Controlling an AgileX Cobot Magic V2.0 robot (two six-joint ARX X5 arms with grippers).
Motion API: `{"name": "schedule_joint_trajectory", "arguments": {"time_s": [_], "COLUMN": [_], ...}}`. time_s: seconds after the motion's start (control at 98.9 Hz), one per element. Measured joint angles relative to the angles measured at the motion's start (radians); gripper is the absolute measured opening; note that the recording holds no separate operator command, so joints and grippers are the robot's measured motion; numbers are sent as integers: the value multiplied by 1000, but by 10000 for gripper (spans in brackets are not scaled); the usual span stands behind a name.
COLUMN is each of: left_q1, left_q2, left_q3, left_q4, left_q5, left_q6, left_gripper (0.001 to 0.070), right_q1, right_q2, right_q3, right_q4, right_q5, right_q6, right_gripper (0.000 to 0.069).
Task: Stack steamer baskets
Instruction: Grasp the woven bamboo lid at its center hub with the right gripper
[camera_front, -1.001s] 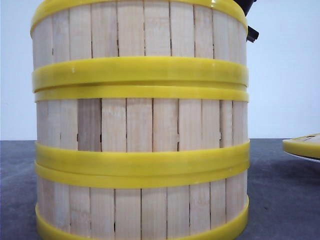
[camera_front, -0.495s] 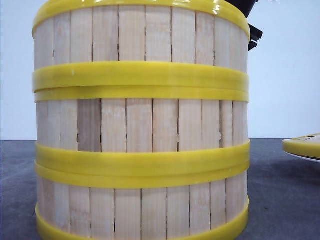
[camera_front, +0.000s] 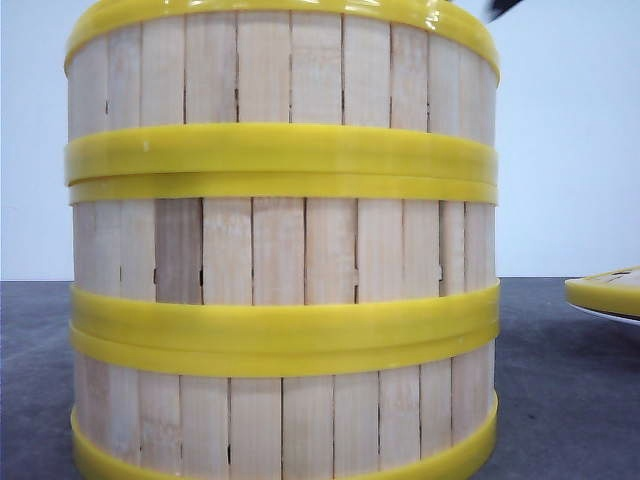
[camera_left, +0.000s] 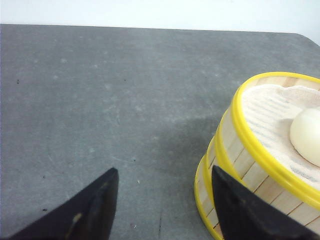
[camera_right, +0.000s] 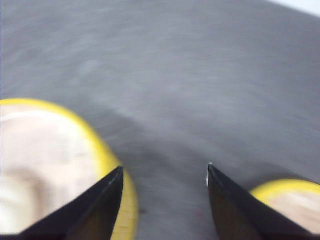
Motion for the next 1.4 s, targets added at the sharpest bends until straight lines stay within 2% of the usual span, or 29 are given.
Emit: {"name": "schedule_joint_trajectory", "arguments": {"time_s": [0.081,0.202,0.526,0.91,1.112,1.395], "left_q1": [0,0,0,0,0,0], "left_q2": [0,0,0,0,0,0], "left_q3": [0,0,0,0,0,0], "left_q4": [0,0,0,-1,-8,-19], "left_q5": [8,30,33,33,33,33], "left_q6": [0,0,0,0,0,0], "left_gripper": [354,354,354,354,354,354], "right_q1": [-47,-158,-412,-542,-585,-600], "right_q2": [-26,-16,114,200,258,326], "right_q3": [4,6,-27,-204,-210,-210], "right_q4": [-43,-121,-179,-42,-18,4], "right_q5": [42,43,-39,-40,-50,-92], "right_q6": [13,23,23,23,21,15], "right_gripper": [325,326,326,326,277,265]}}
